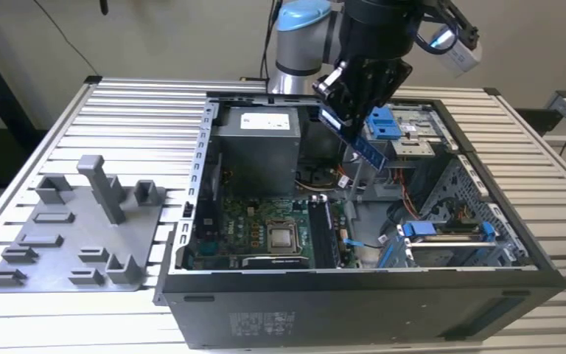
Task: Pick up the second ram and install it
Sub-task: 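Insert the second ram into the second slot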
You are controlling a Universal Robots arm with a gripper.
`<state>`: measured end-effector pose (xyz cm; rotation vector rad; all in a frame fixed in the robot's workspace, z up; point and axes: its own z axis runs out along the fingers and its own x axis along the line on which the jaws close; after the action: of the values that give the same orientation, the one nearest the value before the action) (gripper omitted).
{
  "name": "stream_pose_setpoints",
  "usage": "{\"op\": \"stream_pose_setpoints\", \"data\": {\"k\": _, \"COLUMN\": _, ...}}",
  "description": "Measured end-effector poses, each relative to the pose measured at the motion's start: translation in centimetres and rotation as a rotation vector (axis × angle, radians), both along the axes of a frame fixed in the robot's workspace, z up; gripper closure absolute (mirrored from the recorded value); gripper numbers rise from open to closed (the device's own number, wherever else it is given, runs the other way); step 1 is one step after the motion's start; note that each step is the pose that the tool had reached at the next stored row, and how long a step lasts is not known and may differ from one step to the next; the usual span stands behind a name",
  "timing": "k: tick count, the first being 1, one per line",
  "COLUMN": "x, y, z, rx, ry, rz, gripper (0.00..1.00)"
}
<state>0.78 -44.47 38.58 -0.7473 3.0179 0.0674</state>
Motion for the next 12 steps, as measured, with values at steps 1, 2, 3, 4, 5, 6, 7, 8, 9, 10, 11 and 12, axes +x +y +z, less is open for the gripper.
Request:
{"op": "stream_pose_setpoints", "data": {"k": 1, "x": 0.0, "y": 0.0, "z": -0.01, "rx": 0.0, "ry": 0.0, "rz": -0.011, "gripper": 0.86}}
{"op": "stream_pose_setpoints", "data": {"k": 2, "x": 0.0, "y": 0.0, "z": -0.02, "rx": 0.0, "ry": 0.0, "rz": -0.024, "gripper": 0.86}}
{"op": "stream_pose_setpoints", "data": {"k": 3, "x": 0.0, "y": 0.0, "z": -0.03, "rx": 0.0001, "ry": 0.0, "rz": -0.037, "gripper": 0.86}}
{"op": "stream_pose_setpoints", "data": {"k": 4, "x": 0.0, "y": 0.0, "z": -0.04, "rx": 0.0, "ry": 0.0, "rz": -0.052, "gripper": 0.86}}
{"op": "stream_pose_setpoints", "data": {"k": 5, "x": 0.0, "y": 0.0, "z": -0.05, "rx": 0.0001, "ry": 0.0, "rz": -0.066, "gripper": 0.86}}
{"op": "stream_pose_setpoints", "data": {"k": 6, "x": 0.0, "y": 0.0, "z": -0.07, "rx": 0.0001, "ry": 0.0, "rz": -0.081, "gripper": 0.86}}
{"op": "stream_pose_setpoints", "data": {"k": 7, "x": 0.0, "y": 0.0, "z": -0.09, "rx": 0.0, "ry": 0.0, "rz": -0.095, "gripper": 0.86}}
{"op": "stream_pose_setpoints", "data": {"k": 8, "x": 0.0, "y": 0.0, "z": -0.11, "rx": 0.0, "ry": 0.0, "rz": -0.11, "gripper": 0.86}}
{"op": "stream_pose_setpoints", "data": {"k": 9, "x": 0.0, "y": 0.0, "z": -0.13, "rx": 0.0, "ry": 0.0, "rz": -0.125, "gripper": 0.86}}
{"op": "stream_pose_setpoints", "data": {"k": 10, "x": 0.0, "y": 0.0, "z": -0.16, "rx": 0.0, "ry": 0.0, "rz": -0.14, "gripper": 0.86}}
{"op": "stream_pose_setpoints", "data": {"k": 11, "x": 0.0, "y": 0.0, "z": -0.19, "rx": -0.0001, "ry": 0.0, "rz": -0.153, "gripper": 0.86}}
{"op": "stream_pose_setpoints", "data": {"k": 12, "x": 0.0, "y": 0.0, "z": -0.23, "rx": -0.0003, "ry": 0.0, "rz": -0.166, "gripper": 0.86}}
